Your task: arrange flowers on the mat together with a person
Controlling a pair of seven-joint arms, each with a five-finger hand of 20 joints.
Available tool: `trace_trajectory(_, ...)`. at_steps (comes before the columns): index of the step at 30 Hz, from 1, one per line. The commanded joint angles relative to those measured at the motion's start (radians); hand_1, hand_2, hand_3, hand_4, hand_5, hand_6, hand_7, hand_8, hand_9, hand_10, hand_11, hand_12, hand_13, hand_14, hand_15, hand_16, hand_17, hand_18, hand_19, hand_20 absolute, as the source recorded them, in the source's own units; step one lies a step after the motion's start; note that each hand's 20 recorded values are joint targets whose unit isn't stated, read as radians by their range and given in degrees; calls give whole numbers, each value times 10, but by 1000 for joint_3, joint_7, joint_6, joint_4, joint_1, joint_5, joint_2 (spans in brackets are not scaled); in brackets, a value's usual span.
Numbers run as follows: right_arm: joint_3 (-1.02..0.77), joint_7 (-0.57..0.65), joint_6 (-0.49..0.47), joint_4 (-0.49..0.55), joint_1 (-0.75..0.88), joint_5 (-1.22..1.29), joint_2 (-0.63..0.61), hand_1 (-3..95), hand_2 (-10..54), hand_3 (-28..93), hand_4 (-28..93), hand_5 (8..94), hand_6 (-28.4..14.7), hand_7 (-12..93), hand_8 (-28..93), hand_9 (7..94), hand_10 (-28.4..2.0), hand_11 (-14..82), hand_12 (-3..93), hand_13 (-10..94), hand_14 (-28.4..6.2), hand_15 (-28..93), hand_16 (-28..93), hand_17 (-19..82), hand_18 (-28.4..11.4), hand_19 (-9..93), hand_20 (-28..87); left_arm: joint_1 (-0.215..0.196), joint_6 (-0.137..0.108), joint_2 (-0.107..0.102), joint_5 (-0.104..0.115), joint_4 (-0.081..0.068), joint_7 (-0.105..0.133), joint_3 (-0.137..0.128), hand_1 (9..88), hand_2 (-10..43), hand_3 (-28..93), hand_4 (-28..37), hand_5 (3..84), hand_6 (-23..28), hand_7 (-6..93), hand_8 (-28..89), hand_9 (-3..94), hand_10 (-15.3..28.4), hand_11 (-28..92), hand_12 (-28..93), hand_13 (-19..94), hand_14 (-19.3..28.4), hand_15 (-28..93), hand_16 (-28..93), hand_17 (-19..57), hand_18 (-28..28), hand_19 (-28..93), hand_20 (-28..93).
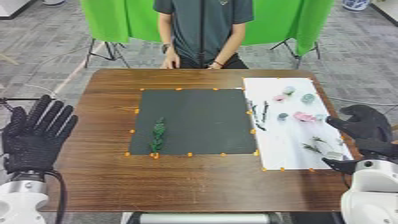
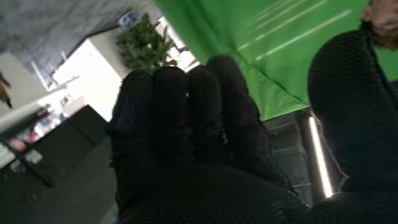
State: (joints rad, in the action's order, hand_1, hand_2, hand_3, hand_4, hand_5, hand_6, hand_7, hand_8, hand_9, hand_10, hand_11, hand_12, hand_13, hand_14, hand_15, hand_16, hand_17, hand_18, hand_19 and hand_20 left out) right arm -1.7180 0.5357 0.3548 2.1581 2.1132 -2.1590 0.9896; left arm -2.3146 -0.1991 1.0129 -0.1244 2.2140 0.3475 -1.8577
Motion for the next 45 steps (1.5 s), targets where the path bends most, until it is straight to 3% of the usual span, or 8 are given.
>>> trace_trajectory(1,28,168,-123,-17,-51,-94,-31,348,-95,740,-281,574,-52,308,-156,474,-178,617,439,432,-191,773,424,263,-211,816,423,-7,-38,9,13,2,14,3,304,150,633,-283,445,64,101,-95,380,139,169,67,297,136,226,-51,-35,124,279,126)
trace_trajectory(20,8,185,-468,-58,-33,-107,-27,423,-95,731,-282,575,-46,291,-149,482,-167,616,448,443,-190,762,455,265,-219,814,416,0,-27,6,11,-2,16,36,298,154,643,-283,447,66,104,-97,383,138,172,66,299,136,238,-58,-36,125,290,124)
trace_trajectory(24,39,193,-469,-81,-40,-169,-27,436,-95,726,-283,593,-43,287,-148,493,-164,615,446,454,-189,759,456,272,-221,814,416,8,-34,4,11,-3,11,39,300,154,641,-283,448,65,105,-97,384,138,172,67,300,135,238,-58,-36,125,290,124)
trace_trajectory(27,77,234,-454,-105,-62,-198,-32,445,-95,724,-283,600,-37,302,-144,506,-160,621,450,463,-186,758,460,277,-220,815,416,15,-68,3,23,2,13,47,297,155,646,-283,448,67,107,-97,385,140,176,69,300,138,243,-56,-38,126,293,126)
trace_trajectory(33,106,250,-355,-132,-70,-225,-40,546,-95,676,-282,588,-4,591,105,586,-143,554,605,524,-177,761,485,310,-225,842,418,24,-91,7,38,4,4,52,295,160,648,-283,457,73,114,-98,387,144,184,72,299,145,265,-53,-42,129,309,131)
trace_trajectory(39,92,280,-313,-99,-61,-175,-38,532,-95,712,-270,601,-9,609,117,626,-119,526,631,569,-170,754,481,357,-220,862,419,22,-85,8,43,3,5,49,293,164,650,-283,459,75,119,-100,390,147,189,74,302,150,281,-53,-43,131,315,132)
trace_trajectory(42,84,307,-348,-72,-71,-125,-43,525,-95,717,-264,604,-13,609,121,637,-118,524,635,580,-171,754,483,364,-222,868,419,26,-88,8,67,2,9,49,292,165,650,-283,461,76,122,-100,391,146,191,74,303,150,285,-54,-43,132,320,133)
trace_trajectory(45,75,327,-339,-38,-73,-79,-42,525,-95,717,-259,605,-14,609,124,638,-122,524,639,584,-174,754,485,367,-226,873,419,28,-86,4,60,2,3,51,292,166,650,-283,462,77,124,-101,393,146,197,77,305,151,294,-55,-45,133,327,134)
